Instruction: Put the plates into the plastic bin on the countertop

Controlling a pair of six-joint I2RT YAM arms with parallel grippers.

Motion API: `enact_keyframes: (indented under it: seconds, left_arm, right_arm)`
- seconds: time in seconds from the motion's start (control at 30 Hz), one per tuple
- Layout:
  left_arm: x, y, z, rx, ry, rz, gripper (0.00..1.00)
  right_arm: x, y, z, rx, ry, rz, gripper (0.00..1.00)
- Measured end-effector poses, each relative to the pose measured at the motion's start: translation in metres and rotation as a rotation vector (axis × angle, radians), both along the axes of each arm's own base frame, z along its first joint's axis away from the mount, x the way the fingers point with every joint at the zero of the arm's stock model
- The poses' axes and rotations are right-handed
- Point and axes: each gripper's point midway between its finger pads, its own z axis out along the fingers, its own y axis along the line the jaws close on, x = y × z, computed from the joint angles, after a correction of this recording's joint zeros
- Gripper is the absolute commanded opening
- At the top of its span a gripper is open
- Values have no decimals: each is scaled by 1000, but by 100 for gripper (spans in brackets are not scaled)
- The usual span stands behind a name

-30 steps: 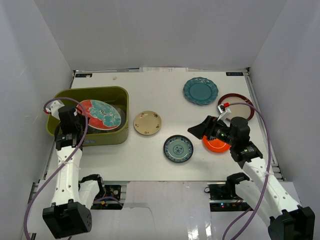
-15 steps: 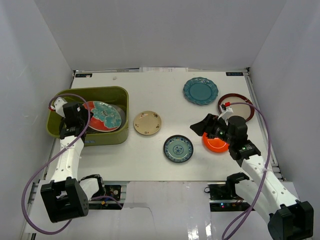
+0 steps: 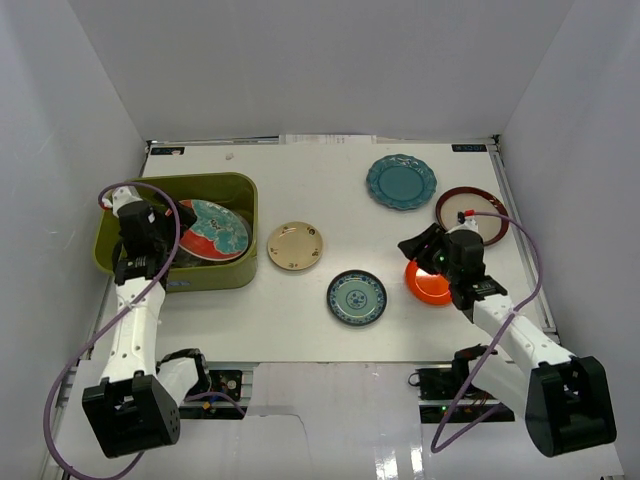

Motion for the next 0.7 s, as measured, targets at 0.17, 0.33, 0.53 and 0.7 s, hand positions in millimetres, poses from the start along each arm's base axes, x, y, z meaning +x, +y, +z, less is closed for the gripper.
enact_keyframes:
  seconds: [0.17, 0.33, 0.53, 0.7]
  left_arm:
    - [-7, -17, 14, 5, -37, -108, 98]
    - [-13, -32, 18, -1, -48, -200, 98]
    - [-21, -31, 2, -15, -8, -179, 98]
    - [-25, -18, -4, -11, 19, -89, 98]
  right_arm:
    - [20, -40, -6, 23, 15, -176, 53]
    - [27, -114, -16, 31, 19, -430, 58]
    - [24, -186, -36, 63, 78, -648, 67]
    - [23, -202, -74, 89, 197, -699, 70]
